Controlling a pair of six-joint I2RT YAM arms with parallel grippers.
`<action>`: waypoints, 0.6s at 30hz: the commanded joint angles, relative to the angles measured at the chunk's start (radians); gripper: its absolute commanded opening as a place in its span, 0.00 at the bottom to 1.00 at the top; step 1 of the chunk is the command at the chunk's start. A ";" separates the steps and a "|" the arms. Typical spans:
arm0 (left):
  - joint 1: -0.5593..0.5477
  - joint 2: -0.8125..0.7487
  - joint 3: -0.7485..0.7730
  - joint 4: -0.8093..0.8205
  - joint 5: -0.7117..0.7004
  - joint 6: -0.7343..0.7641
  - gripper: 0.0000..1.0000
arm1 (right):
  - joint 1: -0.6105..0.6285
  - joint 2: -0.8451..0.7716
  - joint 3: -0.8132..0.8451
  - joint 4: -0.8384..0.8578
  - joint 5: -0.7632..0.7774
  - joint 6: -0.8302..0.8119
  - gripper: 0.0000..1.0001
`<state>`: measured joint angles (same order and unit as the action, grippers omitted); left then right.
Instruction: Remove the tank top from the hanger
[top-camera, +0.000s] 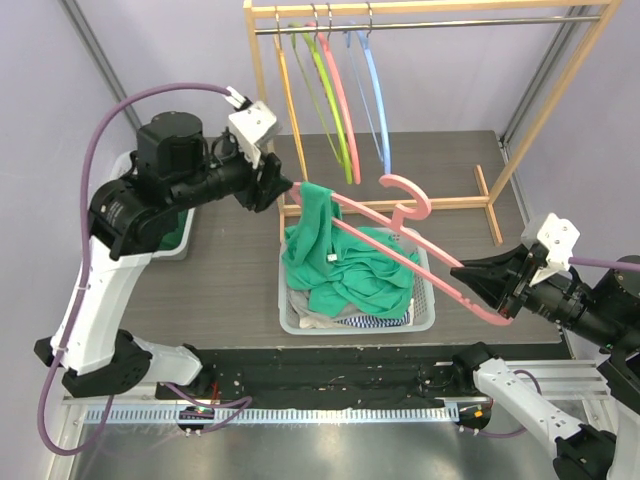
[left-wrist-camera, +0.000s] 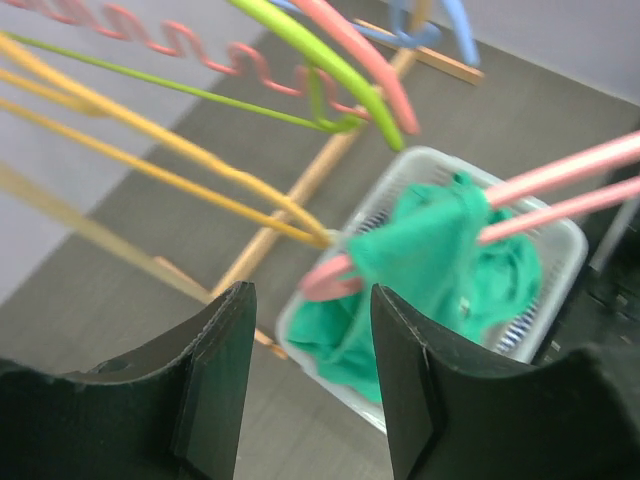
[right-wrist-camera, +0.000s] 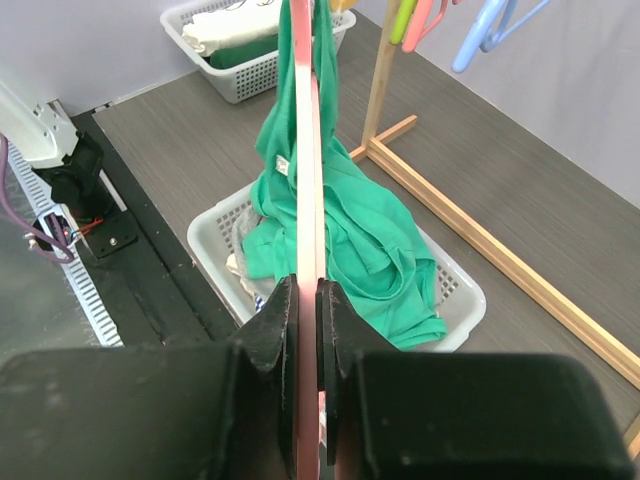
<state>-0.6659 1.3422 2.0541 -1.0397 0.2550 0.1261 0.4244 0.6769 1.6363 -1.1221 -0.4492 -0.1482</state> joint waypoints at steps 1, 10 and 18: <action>0.003 -0.011 0.107 0.058 -0.231 0.046 0.57 | -0.001 0.019 0.005 0.085 0.012 0.002 0.01; 0.005 -0.074 -0.130 0.041 0.179 -0.103 0.59 | -0.001 0.070 0.016 0.125 -0.025 0.010 0.01; -0.001 -0.031 -0.134 0.069 0.190 -0.167 0.65 | -0.001 0.073 -0.012 0.165 -0.072 0.033 0.01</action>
<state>-0.6609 1.3094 1.9076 -1.0206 0.3965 0.0090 0.4244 0.7483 1.6283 -1.0531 -0.4820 -0.1390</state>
